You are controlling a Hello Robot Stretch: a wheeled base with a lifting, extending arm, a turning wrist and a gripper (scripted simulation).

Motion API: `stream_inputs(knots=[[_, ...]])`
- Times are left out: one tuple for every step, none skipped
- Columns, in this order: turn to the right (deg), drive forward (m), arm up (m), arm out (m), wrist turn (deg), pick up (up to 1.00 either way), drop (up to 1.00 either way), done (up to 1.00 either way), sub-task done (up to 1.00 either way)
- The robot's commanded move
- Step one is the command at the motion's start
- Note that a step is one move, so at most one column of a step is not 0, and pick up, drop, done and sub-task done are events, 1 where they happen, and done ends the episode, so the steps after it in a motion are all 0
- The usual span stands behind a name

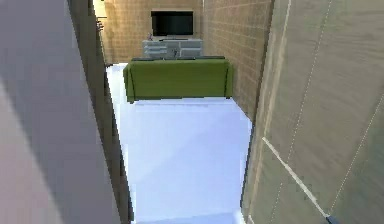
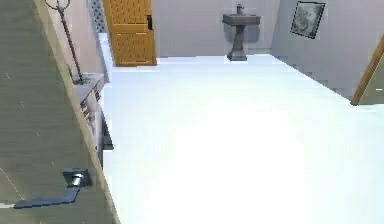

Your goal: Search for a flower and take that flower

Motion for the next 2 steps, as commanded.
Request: stream_inputs(knots=[[0.0,0.50,0.00,0.00,0.0,0.00,0.00,0.00,0.00],[-9.0,0.00,0.00,0.00,0.0,0.00,0.00,0.00,0.00]])
